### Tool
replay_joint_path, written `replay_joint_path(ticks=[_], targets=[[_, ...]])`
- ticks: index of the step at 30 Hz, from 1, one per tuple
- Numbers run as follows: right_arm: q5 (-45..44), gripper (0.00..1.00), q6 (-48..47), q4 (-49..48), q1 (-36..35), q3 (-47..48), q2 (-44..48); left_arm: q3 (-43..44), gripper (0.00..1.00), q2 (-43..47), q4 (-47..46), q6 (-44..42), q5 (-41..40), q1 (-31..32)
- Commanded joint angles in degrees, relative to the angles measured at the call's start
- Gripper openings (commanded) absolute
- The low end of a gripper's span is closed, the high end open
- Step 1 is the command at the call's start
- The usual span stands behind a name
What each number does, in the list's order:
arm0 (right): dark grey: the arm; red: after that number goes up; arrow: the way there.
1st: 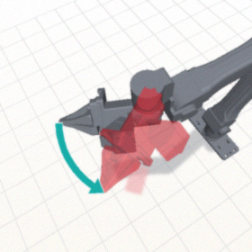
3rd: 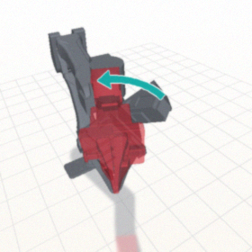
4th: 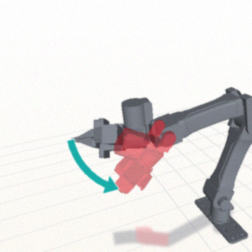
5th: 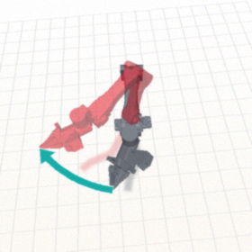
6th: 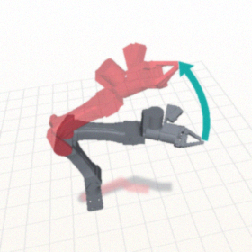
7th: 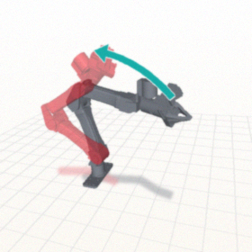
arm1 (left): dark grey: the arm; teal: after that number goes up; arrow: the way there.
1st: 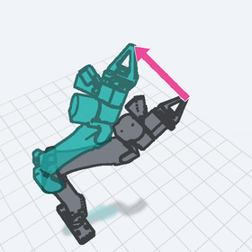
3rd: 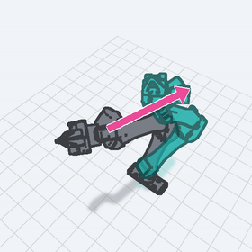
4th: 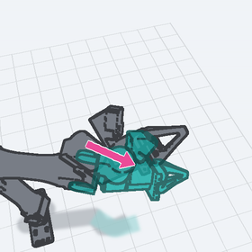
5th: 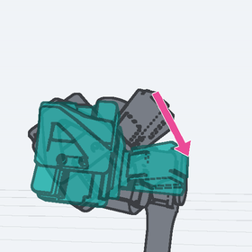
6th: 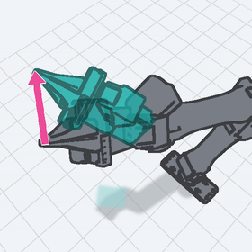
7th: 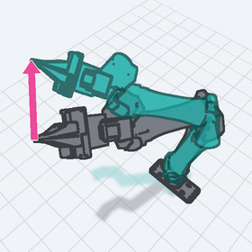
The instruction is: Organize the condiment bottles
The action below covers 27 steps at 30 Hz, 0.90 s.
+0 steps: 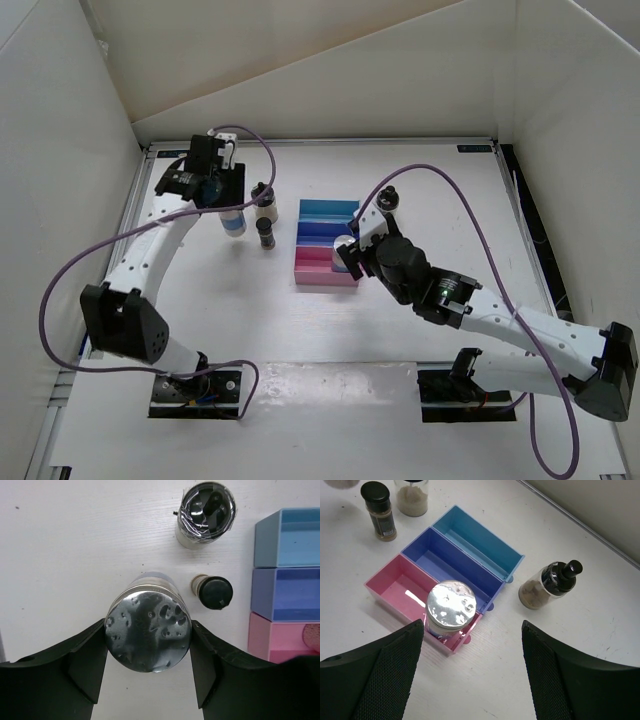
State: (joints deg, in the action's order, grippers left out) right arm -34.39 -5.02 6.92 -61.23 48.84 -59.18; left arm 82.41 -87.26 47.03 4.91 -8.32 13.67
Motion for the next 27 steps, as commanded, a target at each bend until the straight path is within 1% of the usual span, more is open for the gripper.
replay_joint_path(ticks=[1, 5, 6, 7, 9, 12, 13, 15, 16, 17, 18, 19, 21, 27], targets=[[-2.8, 0.81, -0.1, -1.3, -1.7, -0.6, 1.4, 5.2, 0.00, 7.6, 1.8, -0.2, -3.1, 1.3], [-4.3, 0.81, -0.3, -1.4, -2.8, -0.6, 1.8, 6.4, 0.00, 12.8, 4.6, 0.6, -3.3, 4.3], [-4.5, 0.81, -0.5, -1.2, -3.2, -0.6, 2.0, 6.4, 0.00, 14.2, 5.1, 0.6, -3.2, 6.9], [-4.7, 0.81, -0.7, -1.3, -3.2, -0.6, 2.3, 6.0, 0.00, 15.4, 5.4, 0.5, -3.1, 7.7], [-5.6, 0.81, -1.1, -0.9, -3.9, -0.5, 2.9, 5.6, 0.00, 17.6, 5.9, 0.7, -2.5, 11.4], [-6.5, 0.81, -1.5, -0.4, -4.0, -0.8, 4.7, 4.3, 0.00, 18.7, 6.0, 1.4, -1.3, 15.8], [-6.7, 0.81, -1.5, -0.2, -4.0, -1.1, 5.0, 4.2, 0.00, 19.1, 5.6, 1.3, -1.7, 19.7], [-7.1, 0.81, -1.3, -0.2, -3.8, -1.5, 5.9, 4.2, 0.00, 18.8, 5.6, 1.3, -4.9, 22.5], [-7.2, 0.81, -1.4, 0.2, -4.1, -1.5, 6.1, 4.9, 0.00, 18.1, 5.9, 1.3, -5.5, 26.4], [-7.2, 0.81, -1.3, 0.2, -4.2, -1.6, 6.7, 5.1, 0.00, 17.7, 6.0, 1.1, -6.2, 27.7], [-7.6, 0.81, -1.4, 0.4, -4.1, -1.7, 6.9, 5.6, 0.00, 16.8, 6.0, 0.8, -8.6, 28.8], [-7.9, 0.81, -1.4, 0.6, -4.3, -1.8, 7.1, 5.7, 0.00, 15.9, 6.1, -0.2, -9.7, 32.1], [-8.8, 0.81, -1.5, 0.8, -4.9, -2.1, 7.9, 5.3, 0.00, 14.8, 4.9, -0.9, -12.6, 35.1], [-9.0, 0.81, -1.3, 1.3, -4.3, -2.8, 9.3, 4.5, 0.00, 10.5, 1.6, -1.0, -13.1, 38.0]])
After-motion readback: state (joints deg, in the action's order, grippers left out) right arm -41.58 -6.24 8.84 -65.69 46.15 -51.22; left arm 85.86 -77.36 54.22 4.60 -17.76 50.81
